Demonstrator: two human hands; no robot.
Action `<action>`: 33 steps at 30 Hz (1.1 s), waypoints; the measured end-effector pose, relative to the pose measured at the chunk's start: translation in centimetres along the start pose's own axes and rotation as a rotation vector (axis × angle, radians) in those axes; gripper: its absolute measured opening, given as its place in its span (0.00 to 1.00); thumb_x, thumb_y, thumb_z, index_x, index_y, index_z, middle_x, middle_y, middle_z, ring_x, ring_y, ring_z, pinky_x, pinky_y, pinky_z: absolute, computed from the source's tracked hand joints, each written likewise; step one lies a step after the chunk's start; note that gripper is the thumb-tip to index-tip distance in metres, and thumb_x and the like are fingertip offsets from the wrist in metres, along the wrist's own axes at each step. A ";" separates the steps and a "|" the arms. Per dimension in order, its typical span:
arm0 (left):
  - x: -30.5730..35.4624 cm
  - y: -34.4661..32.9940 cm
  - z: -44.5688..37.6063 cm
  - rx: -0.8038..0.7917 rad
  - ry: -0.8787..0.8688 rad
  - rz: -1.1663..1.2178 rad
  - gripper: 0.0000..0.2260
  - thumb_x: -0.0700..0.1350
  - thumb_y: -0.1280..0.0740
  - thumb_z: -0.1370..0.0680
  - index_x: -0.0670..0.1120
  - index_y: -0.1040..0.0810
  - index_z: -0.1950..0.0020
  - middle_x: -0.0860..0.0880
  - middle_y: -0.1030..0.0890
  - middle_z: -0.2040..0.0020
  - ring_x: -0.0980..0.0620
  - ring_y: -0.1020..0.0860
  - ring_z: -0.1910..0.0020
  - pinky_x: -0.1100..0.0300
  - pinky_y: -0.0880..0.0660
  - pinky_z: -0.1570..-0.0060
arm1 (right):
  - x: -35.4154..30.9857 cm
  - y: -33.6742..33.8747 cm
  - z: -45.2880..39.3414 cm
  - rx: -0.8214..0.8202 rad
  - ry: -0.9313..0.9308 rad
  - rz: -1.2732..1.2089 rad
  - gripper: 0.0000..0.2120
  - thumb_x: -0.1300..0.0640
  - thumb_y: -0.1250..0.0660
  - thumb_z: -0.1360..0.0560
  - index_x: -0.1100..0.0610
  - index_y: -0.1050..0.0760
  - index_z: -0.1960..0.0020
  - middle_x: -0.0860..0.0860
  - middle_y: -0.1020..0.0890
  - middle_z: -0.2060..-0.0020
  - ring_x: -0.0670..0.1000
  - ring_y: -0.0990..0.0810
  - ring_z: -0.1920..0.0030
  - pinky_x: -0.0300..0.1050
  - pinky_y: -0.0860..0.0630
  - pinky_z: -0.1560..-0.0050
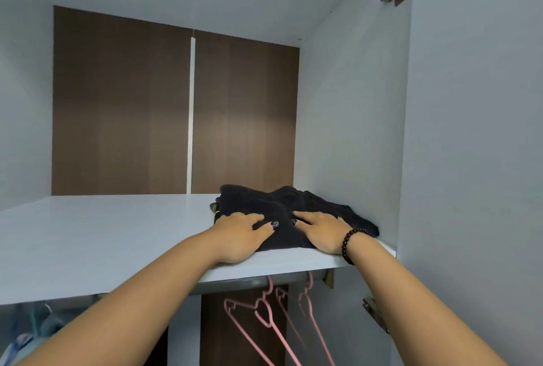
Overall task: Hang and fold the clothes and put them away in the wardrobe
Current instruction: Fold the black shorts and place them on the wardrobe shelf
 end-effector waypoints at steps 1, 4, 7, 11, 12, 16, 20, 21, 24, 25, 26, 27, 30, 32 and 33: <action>0.0 -0.1 -0.1 0.018 0.002 0.003 0.26 0.61 0.51 0.18 0.52 0.41 0.23 0.49 0.40 0.23 0.46 0.42 0.24 0.49 0.47 0.25 | 0.1 0.0 -0.2 0.000 -0.002 0.006 0.24 0.39 0.54 0.20 0.42 0.44 0.25 0.46 0.40 0.25 0.52 0.45 0.24 0.60 0.53 0.26; -0.1 -0.3 -0.1 0.079 0.014 0.019 0.25 0.60 0.51 0.18 0.52 0.40 0.23 0.49 0.38 0.23 0.46 0.41 0.25 0.48 0.45 0.25 | 0.0 0.2 -0.1 0.030 0.002 -0.006 0.24 0.40 0.53 0.19 0.44 0.42 0.25 0.47 0.37 0.25 0.52 0.41 0.25 0.59 0.49 0.26; -0.2 0.0 0.6 0.151 0.022 0.058 0.25 0.60 0.48 0.19 0.51 0.37 0.24 0.49 0.35 0.25 0.45 0.37 0.27 0.48 0.39 0.28 | -0.3 0.9 1.2 0.139 0.017 -0.111 0.21 0.45 0.46 0.20 0.49 0.33 0.29 0.50 0.28 0.31 0.53 0.30 0.33 0.54 0.34 0.32; 0.7 1.2 3.1 0.318 -0.042 0.102 0.20 0.54 0.42 0.19 0.51 0.33 0.28 0.50 0.27 0.31 0.49 0.28 0.34 0.53 0.28 0.36 | -1.1 1.6 4.1 0.219 0.028 -0.231 0.15 0.52 0.41 0.21 0.52 0.26 0.36 0.49 0.21 0.40 0.50 0.22 0.45 0.42 0.26 0.44; 1.1 1.3 4.0 0.356 -0.061 0.119 0.19 0.53 0.40 0.19 0.51 0.32 0.29 0.51 0.26 0.32 0.50 0.26 0.36 0.55 0.27 0.37 | -1.3 1.7 5.1 0.220 0.040 -0.248 0.14 0.53 0.40 0.21 0.52 0.25 0.37 0.49 0.21 0.40 0.49 0.22 0.46 0.39 0.27 0.46; 2.0 0.5 8.1 0.414 -0.096 0.191 0.16 0.50 0.38 0.20 0.52 0.29 0.31 0.52 0.27 0.32 0.53 0.29 0.33 0.57 0.29 0.36 | -2.5 2.5 10.7 0.282 0.078 -0.322 0.13 0.54 0.37 0.22 0.52 0.24 0.38 0.47 0.22 0.41 0.45 0.25 0.45 0.35 0.32 0.46; 3.4 -0.8 13.1 0.382 -0.132 0.356 0.15 0.49 0.38 0.20 0.55 0.29 0.33 0.56 0.25 0.38 0.61 0.24 0.51 0.69 0.28 0.52 | -3.0 2.2 17.5 0.336 0.063 -0.364 0.15 0.54 0.36 0.22 0.52 0.26 0.37 0.46 0.24 0.38 0.45 0.27 0.40 0.35 0.32 0.43; 3.6 -1.2 14.2 0.362 -0.142 0.392 0.15 0.49 0.38 0.20 0.56 0.29 0.33 0.57 0.24 0.39 0.62 0.25 0.55 0.71 0.30 0.55 | -3.2 2.1 19.0 0.347 0.066 -0.359 0.15 0.54 0.37 0.22 0.52 0.26 0.37 0.46 0.24 0.38 0.43 0.27 0.42 0.33 0.33 0.43; 5.2 -3.4 17.5 0.267 -0.193 0.431 0.15 0.49 0.37 0.21 0.59 0.28 0.35 0.59 0.26 0.39 0.66 0.27 0.54 0.73 0.33 0.54 | -3.2 0.9 24.2 0.341 0.046 -0.311 0.13 0.53 0.37 0.22 0.50 0.25 0.38 0.43 0.24 0.42 0.41 0.28 0.45 0.31 0.34 0.46; 5.9 -4.3 18.6 0.227 -0.211 0.427 0.14 0.49 0.36 0.21 0.60 0.28 0.35 0.60 0.27 0.40 0.68 0.28 0.56 0.76 0.33 0.58 | -2.9 0.3 25.9 0.325 0.027 -0.298 0.14 0.52 0.37 0.22 0.49 0.26 0.37 0.43 0.25 0.41 0.41 0.28 0.44 0.32 0.33 0.46; 6.7 -5.3 19.7 0.190 -0.221 0.423 0.15 0.49 0.36 0.21 0.60 0.28 0.35 0.61 0.27 0.42 0.69 0.27 0.59 0.77 0.33 0.62 | -2.5 -0.4 27.5 0.312 0.005 -0.285 0.15 0.51 0.37 0.22 0.48 0.27 0.36 0.43 0.25 0.40 0.42 0.27 0.43 0.33 0.33 0.45; 7.4 -6.3 20.7 0.156 -0.228 0.421 0.15 0.49 0.37 0.21 0.60 0.29 0.35 0.62 0.28 0.43 0.69 0.26 0.61 0.76 0.32 0.64 | -2.0 -1.1 28.9 0.296 -0.021 -0.273 0.16 0.49 0.38 0.22 0.47 0.28 0.35 0.43 0.26 0.38 0.42 0.27 0.42 0.33 0.32 0.44; 9.6 -9.3 23.9 0.063 -0.245 0.421 0.17 0.51 0.36 0.21 0.60 0.30 0.33 0.61 0.27 0.37 0.63 0.28 0.68 0.70 0.32 0.62 | -0.5 -2.9 33.2 0.267 -0.083 -0.245 0.17 0.47 0.38 0.22 0.47 0.29 0.34 0.43 0.27 0.36 0.42 0.29 0.38 0.35 0.32 0.40; 10.8 -11.1 25.9 0.002 -0.253 0.406 0.17 0.53 0.36 0.22 0.63 0.31 0.33 0.61 0.30 0.34 0.61 0.28 0.68 0.68 0.32 0.59 | 0.3 -3.7 36.1 0.264 -0.108 -0.225 0.17 0.46 0.39 0.22 0.47 0.30 0.34 0.42 0.28 0.35 0.41 0.30 0.36 0.34 0.33 0.39; 11.4 -11.8 26.9 -0.024 -0.250 0.405 0.18 0.54 0.37 0.22 0.64 0.33 0.33 0.62 0.30 0.33 0.61 0.26 0.67 0.68 0.31 0.58 | 0.6 -4.0 37.6 0.270 -0.114 -0.217 0.17 0.46 0.39 0.22 0.47 0.30 0.34 0.41 0.28 0.35 0.41 0.30 0.36 0.33 0.34 0.40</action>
Point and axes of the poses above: each hand's wrist, its own z-axis away from the middle knuckle, its own y-axis out of the back of the hand, x = y × z, the point moved 6 cm from there along -z, towards the middle knuckle
